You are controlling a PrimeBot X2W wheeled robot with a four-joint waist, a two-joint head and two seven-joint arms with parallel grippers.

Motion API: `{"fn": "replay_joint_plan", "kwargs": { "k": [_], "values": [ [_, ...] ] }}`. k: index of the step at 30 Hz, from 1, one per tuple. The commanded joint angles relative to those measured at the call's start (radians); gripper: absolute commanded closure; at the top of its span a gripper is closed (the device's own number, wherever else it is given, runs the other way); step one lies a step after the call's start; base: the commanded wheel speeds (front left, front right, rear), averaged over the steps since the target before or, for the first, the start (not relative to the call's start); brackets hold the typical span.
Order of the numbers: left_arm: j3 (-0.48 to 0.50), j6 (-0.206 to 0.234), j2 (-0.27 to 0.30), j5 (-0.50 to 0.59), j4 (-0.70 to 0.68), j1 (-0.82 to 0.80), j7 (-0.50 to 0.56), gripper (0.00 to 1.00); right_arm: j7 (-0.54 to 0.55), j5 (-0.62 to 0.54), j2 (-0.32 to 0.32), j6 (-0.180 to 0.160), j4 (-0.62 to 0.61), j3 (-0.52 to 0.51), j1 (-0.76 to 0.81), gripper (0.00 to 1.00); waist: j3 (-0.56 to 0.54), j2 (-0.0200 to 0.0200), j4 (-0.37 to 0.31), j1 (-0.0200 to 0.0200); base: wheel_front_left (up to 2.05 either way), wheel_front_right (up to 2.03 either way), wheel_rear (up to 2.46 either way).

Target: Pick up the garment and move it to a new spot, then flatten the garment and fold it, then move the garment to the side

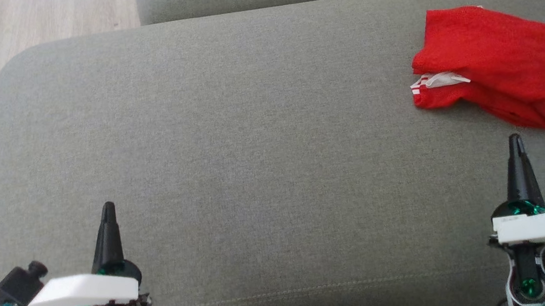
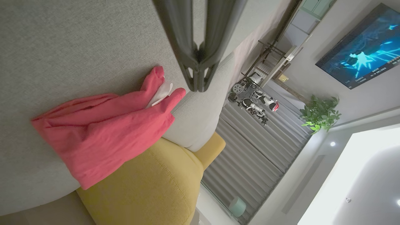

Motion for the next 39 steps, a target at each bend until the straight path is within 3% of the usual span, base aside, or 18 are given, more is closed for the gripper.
{"fn": "replay_joint_plan", "kwargs": {
  "k": [1, 39],
  "values": [
    [0.024, -0.009, 0.018, -0.028, -0.026, -0.055, 0.008, 1.0, 0.008, 0.039, -0.015, 0.003, -0.028, 0.003, -0.037, 1.0, -0.001, -0.0001, -0.001, 0.0, 0.0, 0.0, 0.0],
    [0.082, -0.028, 0.022, -0.409, 0.042, -0.085, 0.117, 1.0, 0.115, 0.523, -0.014, 0.005, -0.012, -0.057, -0.04, 1.0, -0.035, -0.0001, -0.015, 0.0, 0.0, 0.0, 0.0]
  ]
}}
